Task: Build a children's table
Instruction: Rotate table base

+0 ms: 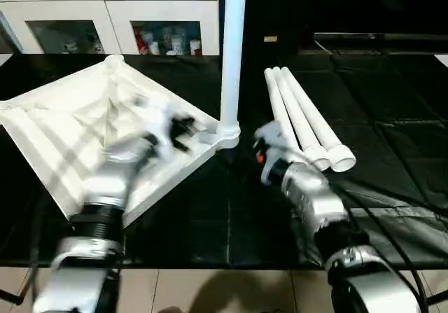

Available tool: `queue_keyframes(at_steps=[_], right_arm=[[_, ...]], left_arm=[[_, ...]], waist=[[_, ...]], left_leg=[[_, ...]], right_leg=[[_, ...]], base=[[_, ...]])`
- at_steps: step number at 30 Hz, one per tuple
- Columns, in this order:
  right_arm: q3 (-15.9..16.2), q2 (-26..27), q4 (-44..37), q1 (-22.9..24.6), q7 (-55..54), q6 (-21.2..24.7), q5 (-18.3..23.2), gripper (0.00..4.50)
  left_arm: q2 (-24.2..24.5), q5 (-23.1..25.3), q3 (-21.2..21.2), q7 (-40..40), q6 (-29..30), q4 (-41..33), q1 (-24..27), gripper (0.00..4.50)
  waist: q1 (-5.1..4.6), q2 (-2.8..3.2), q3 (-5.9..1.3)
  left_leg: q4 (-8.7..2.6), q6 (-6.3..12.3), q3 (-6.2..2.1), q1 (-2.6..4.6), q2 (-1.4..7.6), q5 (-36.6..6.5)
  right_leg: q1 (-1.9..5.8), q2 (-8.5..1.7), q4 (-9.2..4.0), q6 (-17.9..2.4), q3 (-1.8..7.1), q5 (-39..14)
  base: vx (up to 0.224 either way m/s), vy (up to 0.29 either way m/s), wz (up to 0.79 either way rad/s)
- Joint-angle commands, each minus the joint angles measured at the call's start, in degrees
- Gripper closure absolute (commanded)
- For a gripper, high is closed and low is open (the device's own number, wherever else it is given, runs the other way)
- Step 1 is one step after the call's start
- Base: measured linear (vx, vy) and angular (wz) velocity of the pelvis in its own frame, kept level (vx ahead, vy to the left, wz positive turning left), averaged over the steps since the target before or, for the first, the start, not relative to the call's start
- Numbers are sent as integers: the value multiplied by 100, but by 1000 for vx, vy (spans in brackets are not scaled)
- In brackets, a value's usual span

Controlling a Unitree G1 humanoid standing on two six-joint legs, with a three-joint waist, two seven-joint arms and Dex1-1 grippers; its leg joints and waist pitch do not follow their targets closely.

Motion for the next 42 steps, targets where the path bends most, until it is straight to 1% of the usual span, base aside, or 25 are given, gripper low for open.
queue_keyframes(at_steps=[1, 2, 3, 5, 6, 7, 8, 10, 11, 14, 15, 17, 18, 21, 22, 23, 24, 25, 26, 29, 33, 35, 36, 40, 42], right_arm=[[-98, 100, -172, 9, -110, -51, 159, 0], [-100, 106, -177, 9, -115, -46, 159, 0], [-109, 143, -205, 9, -146, -12, 164, 0], [-65, 208, -269, 24, -288, 50, 91, 0], [-40, 287, -358, 53, -141, 276, 241, 0], [250, 196, -378, 104, -65, 87, -40, 0], [464, 120, -386, 140, -22, -65, -263, 0], [581, 106, -368, 162, -144, 98, -438, 0], [571, 116, -345, 146, -250, 175, -471, 0], [705, 63, -262, 87, -508, 544, -719, 0], [716, 82, -188, 73, -558, 697, -739, 0], [702, 100, -163, 66, -555, 712, -719, 0], [771, 92, -133, 54, -594, 542, -815, 0], [830, 116, -139, 41, -669, 548, -864, 0], [836, 132, -148, 38, -692, 604, -842, 0], [866, 153, -130, 16, -714, 654, -841, 0], [866, 153, -130, 16, -714, 654, -841, 0], [884, 162, -105, 1, -736, 663, -866, 0], [902, 194, -58, -37, -788, 727, -902, 0], [852, 261, 63, -119, -928, 870, -902, 0], [758, 376, 355, -292, -1151, 882, -877, 0], [722, 453, 554, -434, -1325, 936, -872, 0], [729, 467, 610, -474, -1392, 928, -893, 0], [704, 536, 850, -640, -1527, 925, -889, 0], [669, 586, 994, -762, -1559, 910, -853, 0]], left_arm=[[332, 209, 61, 97, 47, -352, 179, 354], [361, 227, 60, 97, 56, -380, 195, 354], [537, 332, 54, 94, 110, -550, 290, 354], [925, 486, 84, 3, 356, -993, 544, 354], [1231, 573, 166, -53, 649, -1341, 765, 354], [1505, 680, 222, -121, 818, -1501, 950, 354], [1683, 751, 252, -165, 916, -1590, 1069, 354], [2084, 925, 371, -163, 1100, -1702, 1333, 354], [2174, 968, 401, -157, 1129, -1705, 1386, 354], [2468, 1080, 458, -126, 1186, -1688, 1565, 354], [2675, 1192, 485, -58, 1174, -1520, 1729, 354], [2731, 1224, 491, -42, 1180, -1466, 1778, 354], [2769, 1227, 471, -53, 1189, -1460, 1859, 354], [2746, 1078, 429, -165, 1369, -1541, 2006, 354], [2768, 1105, 365, -194, 1385, -1531, 2064, 372], [2805, 1174, 256, -199, 1656, -1507, 2158, 383], [2805, 1174, 256, -199, 1656, -1507, 2158, 383], [2842, 1258, 194, -198, 1746, -1490, 2201, 394], [2887, 1348, 113, -209, 1746, -1433, 2253, 401], [2862, 1228, 23, -383, 1984, -1539, 2240, 428], [2905, 1135, -118, -595, 2111, -1615, 2324, 444], [3001, 977, -282, -970, 2244, -1854, 2474, 444], [3028, 904, -323, -1087, 2312, -1970, 2532, 444], [3172, 577, -550, -1675, 2480, -2449, 2753, 444], [3270, 308, -711, -2135, 2536, -2809, 2910, 444]], waist=[[13, -60, -447], [20, -14, -444], [22, 7, -444], [23, 2, -443], [18, -16, -436], [12, 9, -429], [14, 2, -411], [10, -21, -406], [3, 8, -390], [30, 0, -373], [42, 25, -367], [32, 25, -363], [40, 32, -370], [45, 43, -374], [48, 70, -380], [34, 40, -381], [38, 101, -382], [21, 73, -386], [24, 113, -385], [11, 99, -381], [6, 119, -377], [11, 122, -380], [9, 96, -375], [13, 111, -367], [3, 113, -353]], left_leg=[[-352, 363, 34, -21, 67, -768], [-358, 349, 26, -7, 73, -758], [-352, 337, 34, 18, 79, -775], [-374, 261, 20, 6, 102, -783], [-376, 263, 28, 4, 89, -779], [-379, 244, 25, 21, 96, -844], [-382, 218, 33, 19, 91, -866], [-388, 171, 41, 41, 77, -954], [-408, 136, 38, 40, 72, -1047], [-428, 12, 25, 87, 76, -1289], [-435, -17, 18, 96, 76, -1438], [-458, -49, 5, 86, 75, -1577], [-454, -81, 2, 119, 81, -1674], [-460, -132, -7, 106, 77, -1679], [-458, -130, -16, 94, 73, -1669], [-461, -127, -16, 82, 70, -1657], [-456, -137, -24, 83, 65, -1671], [-458, -127, -22, 83, 65, -1666], [-455, -130, -30, 83, 64, -1684], [-458, -159, -37, 93, 59, -1742], [-461, -204, -50, 99, 61, -1877], [-467, -219, -58, 103, 69, -1852], [-473, -208, -50, 101, 68, -1859], [-471, -230, -40, 106, 69, -1882], [-482, -229, -42, 103, 67, -1990]], right_leg=[[437, -400, -385, -1195, 244, -727], [420, -400, -382, -1149, 242, -823], [395, -400, -389, -1148, 246, -849], [411, -415, -355, -1160, 254, -834], [398, -395, -364, -1157, 248, -836], [392, -396, -355, -1166, 254, -851], [368, -379, -363, -1146, 247, -888], [356, -366, -380, -1100, 252, -986], [340, -359, -398, -1083, 260, -1101], [310, -353, -411, -1058, 272, -1301], [296, -365, -423, -1035, 282, -1393], [309, -369, -431, -992, 281, -1493], [292, -374, -443, -973, 285, -1510], [304, -380, -422, -1036, 289, -1352], [321, -385, -415, -1055, 292, -1275], [335, -378, -410, -1063, 291, -1211], [333, -381, -398, -1071, 292, -1193], [339, -378, -408, -1081, 289, -1167], [338, -380, -405, -1097, 288, -1160], [339, -376, -412, -1167, 285, -1154], [332, -385, -406, -1187, 289, -1221], [332, -393, -388, -1231, 291, -1156], [334, -382, -399, -1236, 289, -1162], [320, -385, -387, -1266, 294, -1137], [317, -384, -397, -1239, 296, -1300]], base=[[0, 0, 0], [0, 0, 0], [0, 0, 0], [0, 0, 0], [0, 0, 0], [0, 0, 0], [0, 0, 0], [0, 0, 0], [0, 0, 0], [0, 0, 0], [0, 0, 0], [0, 0, 0], [0, 0, 0], [0, 0, 0], [0, 0, 0], [0, 0, 0], [0, 0, 0], [0, 0, 0], [0, 0, 0], [0, 0, 0], [0, 0, 0], [0, 0, 0], [0, 0, 0], [0, 0, 0], [0, 0, 0]])
